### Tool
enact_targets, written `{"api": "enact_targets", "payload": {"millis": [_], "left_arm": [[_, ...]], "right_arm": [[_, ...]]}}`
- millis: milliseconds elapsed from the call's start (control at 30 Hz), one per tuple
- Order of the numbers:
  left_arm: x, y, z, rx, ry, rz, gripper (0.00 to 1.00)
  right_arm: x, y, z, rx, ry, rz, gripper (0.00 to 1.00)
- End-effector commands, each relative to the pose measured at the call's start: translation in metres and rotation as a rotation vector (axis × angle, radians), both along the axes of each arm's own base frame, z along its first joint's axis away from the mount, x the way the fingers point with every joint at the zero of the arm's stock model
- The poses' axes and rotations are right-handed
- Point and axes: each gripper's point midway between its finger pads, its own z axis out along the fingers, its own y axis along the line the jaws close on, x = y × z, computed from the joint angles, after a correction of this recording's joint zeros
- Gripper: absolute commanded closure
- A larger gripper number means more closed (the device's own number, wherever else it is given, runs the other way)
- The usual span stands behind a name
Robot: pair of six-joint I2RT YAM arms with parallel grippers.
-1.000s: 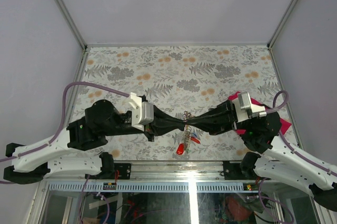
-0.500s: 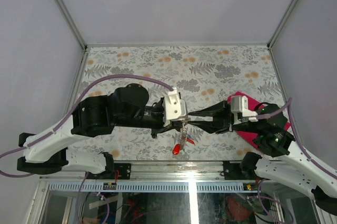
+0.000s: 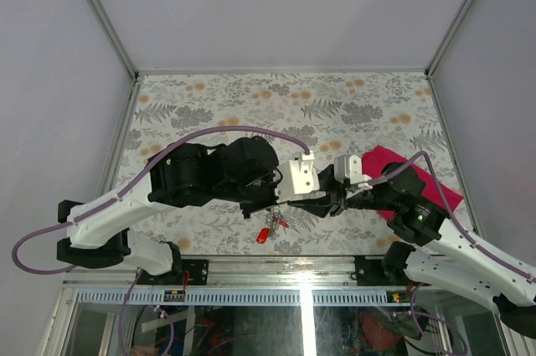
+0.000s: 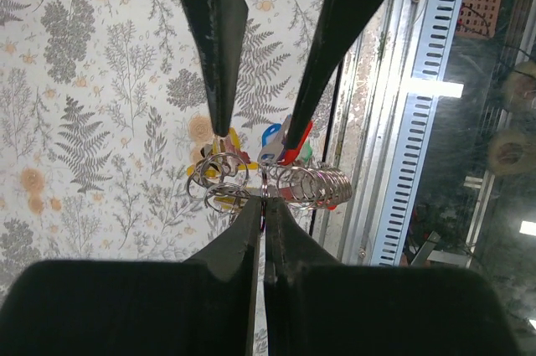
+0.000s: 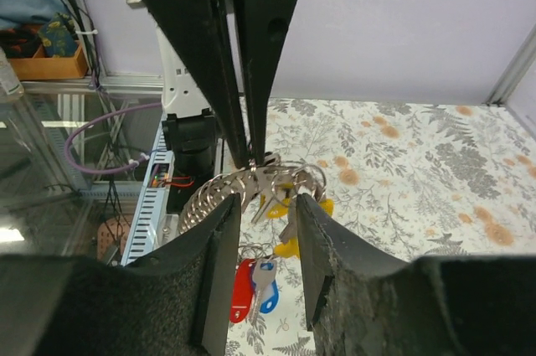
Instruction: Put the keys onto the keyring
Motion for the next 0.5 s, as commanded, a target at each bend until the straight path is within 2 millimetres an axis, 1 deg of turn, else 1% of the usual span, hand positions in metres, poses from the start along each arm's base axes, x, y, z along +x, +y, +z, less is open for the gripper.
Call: {"api": "enact_targets", "payload": {"millis": [0,133,300,467], "left_arm": [[0.006,0.007,0.013,-0.017,-0.055,0.018,1.00],[0.005,0.005,0.013,-0.018,-0.046,0.008,1.00],[0.005,0.004,0.011,-0.015,-0.045,0.002,1.00],[0.004,0.003,0.011,-0.016,-0.042,-0.004,1.00]], "right_arm": [[-0.010,0.004,0.008,0.068,-0.011,0.064,0.60],[-0.014,0.007,0.014,0.126,0.009,0.093,0.60],[-0.013,0.010,0.020,0.153,0.008,0.103,0.60],[-0.011,0.015,0.019,0.156,0.015,0.111,0.60]]}}
